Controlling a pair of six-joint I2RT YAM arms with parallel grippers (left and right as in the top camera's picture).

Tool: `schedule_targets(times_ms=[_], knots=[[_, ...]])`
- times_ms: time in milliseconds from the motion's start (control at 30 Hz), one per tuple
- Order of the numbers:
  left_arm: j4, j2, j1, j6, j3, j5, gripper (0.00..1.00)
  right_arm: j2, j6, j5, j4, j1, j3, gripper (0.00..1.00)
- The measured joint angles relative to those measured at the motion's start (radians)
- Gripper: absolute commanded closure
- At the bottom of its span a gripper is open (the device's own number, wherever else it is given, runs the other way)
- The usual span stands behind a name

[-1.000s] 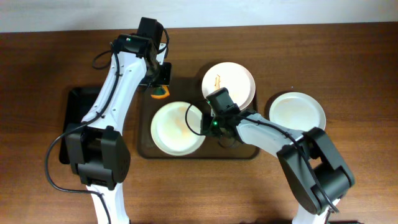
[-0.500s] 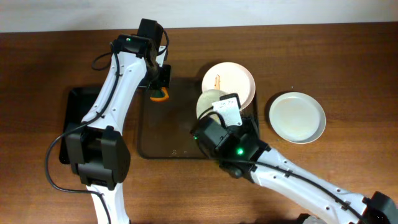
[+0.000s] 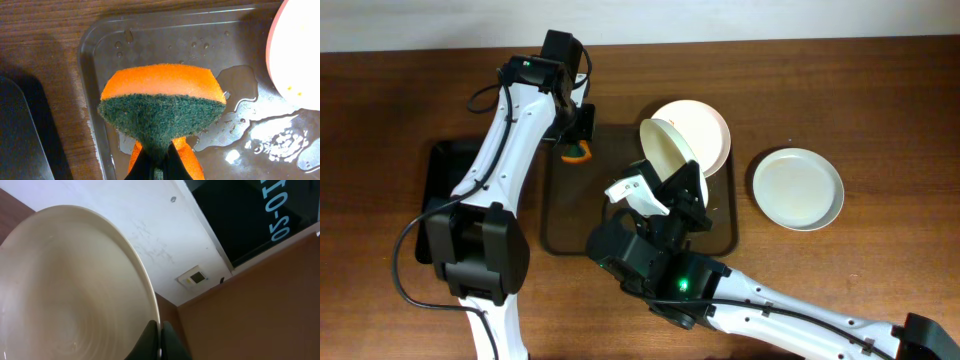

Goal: Clean dirty plates on tray and stack at the side
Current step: 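Lift the bottom plate with the right gripper and stack it on the side plate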

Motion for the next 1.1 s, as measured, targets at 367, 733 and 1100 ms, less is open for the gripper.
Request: schedule_targets(times_ms=[367,733,1100], knots=[[-0.004,0.0,0.0,0.0,0.0,0.0,1.0,-0.011,0.78,-1.145,-0.303,-0.215,0.006,0.96],[-0.007,0.0,0.0,0.0,0.0,0.0,1.0,-0.03,0.738,-1.526,-0.6,-1.391,0.011,0.96],[-0.015,0.0,0.0,0.0,0.0,0.0,1.0,0.252,0.603,-1.652,-0.669,-1.386,0.237,0.57]])
